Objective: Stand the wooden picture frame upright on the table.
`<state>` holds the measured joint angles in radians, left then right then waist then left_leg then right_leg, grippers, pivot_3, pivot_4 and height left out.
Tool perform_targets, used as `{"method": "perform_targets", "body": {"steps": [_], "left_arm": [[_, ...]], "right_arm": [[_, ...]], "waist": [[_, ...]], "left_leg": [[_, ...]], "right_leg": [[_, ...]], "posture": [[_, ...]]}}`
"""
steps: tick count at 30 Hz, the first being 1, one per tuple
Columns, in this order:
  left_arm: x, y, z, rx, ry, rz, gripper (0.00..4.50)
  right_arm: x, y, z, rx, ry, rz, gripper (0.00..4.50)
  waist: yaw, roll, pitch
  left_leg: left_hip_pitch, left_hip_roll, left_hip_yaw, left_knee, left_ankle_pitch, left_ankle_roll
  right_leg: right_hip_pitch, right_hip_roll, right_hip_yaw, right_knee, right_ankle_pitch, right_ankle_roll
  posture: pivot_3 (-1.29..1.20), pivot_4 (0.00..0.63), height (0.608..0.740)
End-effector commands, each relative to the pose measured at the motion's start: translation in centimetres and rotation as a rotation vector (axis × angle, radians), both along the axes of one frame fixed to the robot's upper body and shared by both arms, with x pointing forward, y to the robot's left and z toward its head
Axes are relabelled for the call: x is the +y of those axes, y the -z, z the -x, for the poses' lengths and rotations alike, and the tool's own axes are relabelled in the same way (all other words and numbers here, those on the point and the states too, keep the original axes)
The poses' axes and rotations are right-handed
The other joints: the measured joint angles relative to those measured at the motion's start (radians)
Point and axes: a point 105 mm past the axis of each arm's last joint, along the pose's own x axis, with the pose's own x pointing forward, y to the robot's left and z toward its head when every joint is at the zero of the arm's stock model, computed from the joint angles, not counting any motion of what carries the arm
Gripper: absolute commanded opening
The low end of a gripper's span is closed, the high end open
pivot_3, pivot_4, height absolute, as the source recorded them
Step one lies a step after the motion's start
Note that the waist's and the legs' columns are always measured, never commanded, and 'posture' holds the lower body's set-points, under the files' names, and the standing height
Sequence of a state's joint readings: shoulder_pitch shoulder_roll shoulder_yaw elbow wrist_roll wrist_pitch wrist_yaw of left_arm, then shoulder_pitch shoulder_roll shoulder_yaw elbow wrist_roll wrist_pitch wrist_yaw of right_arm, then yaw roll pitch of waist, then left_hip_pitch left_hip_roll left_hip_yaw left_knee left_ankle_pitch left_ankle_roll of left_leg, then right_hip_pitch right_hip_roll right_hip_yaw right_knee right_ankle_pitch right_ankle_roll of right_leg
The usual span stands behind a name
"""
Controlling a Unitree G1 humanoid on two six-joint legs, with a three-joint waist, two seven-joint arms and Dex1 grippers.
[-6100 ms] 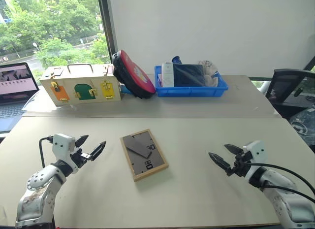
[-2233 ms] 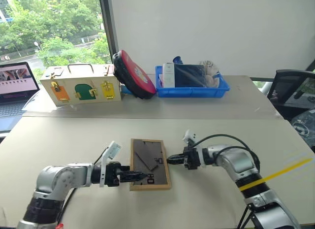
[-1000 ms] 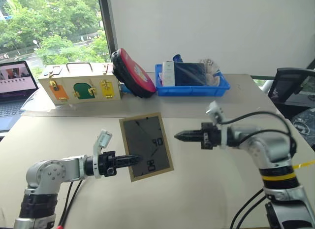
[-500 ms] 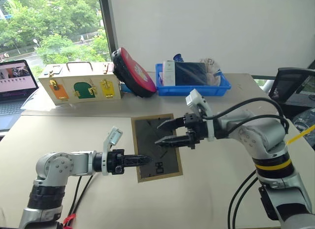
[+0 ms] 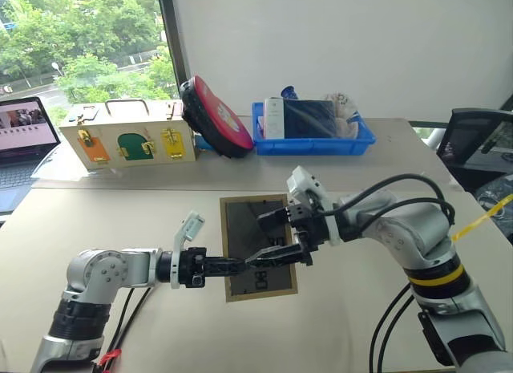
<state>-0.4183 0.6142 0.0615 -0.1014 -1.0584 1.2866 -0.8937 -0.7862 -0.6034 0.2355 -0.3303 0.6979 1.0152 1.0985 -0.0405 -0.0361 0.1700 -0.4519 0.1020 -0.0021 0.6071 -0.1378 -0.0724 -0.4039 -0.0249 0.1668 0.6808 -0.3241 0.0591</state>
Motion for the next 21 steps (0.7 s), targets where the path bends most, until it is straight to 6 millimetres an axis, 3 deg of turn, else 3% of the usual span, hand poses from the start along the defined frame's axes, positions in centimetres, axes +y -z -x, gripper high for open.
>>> {"method": "perform_targets", "body": {"steps": [1,5,10,13,17,21], "left_arm": [[0.6,-1.2,-0.6,-0.039,-0.011,0.062,1.16],[1.4,-0.7,-1.5,-0.023,-0.05,0.075,1.16],[1.1,-0.4,-1.6,-0.017,-0.036,0.081,1.16],[1.4,-1.0,-0.6,-0.018,0.038,0.087,1.16],[3.4,-1.7,-0.8,-0.004,0.033,0.111,1.16],[4.4,-2.5,-0.6,0.068,0.074,0.173,1.16]], "right_arm": [[-1.4,-2.0,2.6,-0.03,-0.133,-0.055,4.48],[-2.3,-2.6,3.6,-0.034,-0.163,-0.074,4.48],[-2.6,-2.0,3.0,-0.079,-0.092,-0.054,4.48],[-5.1,-1.4,-0.5,-0.244,0.148,0.051,4.48],[-7.7,-2.7,-1.7,-0.368,0.302,0.068,4.48],[-9.2,-4.2,-4.6,-0.745,0.438,0.094,4.48]], "waist": [[0.002,0.0,0.0],[0.001,0.0,0.0],[-0.003,0.0,0.0],[-0.002,0.0,0.0],[-0.001,0.0,0.0],[-0.004,0.0,0.0]], "left_leg": [[0.0,0.0,0.0,0.0,0.0,0.0],[-0.001,0.0,0.0,0.0,0.0,0.0],[0.0,0.0,0.0,0.001,0.0,0.0],[-0.001,0.0,-0.001,0.001,0.0,0.0],[-0.001,0.0,0.0,0.001,0.0,0.0],[-0.001,0.0,0.0,0.001,0.0,0.0]], "right_leg": [[0.0,0.0,0.0,0.0,0.0,0.0],[0.0,0.0,0.0,0.0,0.0,0.0],[0.0,0.0,0.0,0.0,0.0,0.0],[0.0,0.0,0.0,0.0,0.0,0.0],[-0.001,0.0,0.0,0.0,0.0,0.0],[-0.002,0.0,-0.001,0.0,0.0,0.0]], "posture": [[0.0,0.15,0.719],[0.0,0.15,0.719],[0.0,0.15,0.719],[0.0,0.15,0.719],[0.0,0.15,0.719],[0.0,0.15,0.719]]}}
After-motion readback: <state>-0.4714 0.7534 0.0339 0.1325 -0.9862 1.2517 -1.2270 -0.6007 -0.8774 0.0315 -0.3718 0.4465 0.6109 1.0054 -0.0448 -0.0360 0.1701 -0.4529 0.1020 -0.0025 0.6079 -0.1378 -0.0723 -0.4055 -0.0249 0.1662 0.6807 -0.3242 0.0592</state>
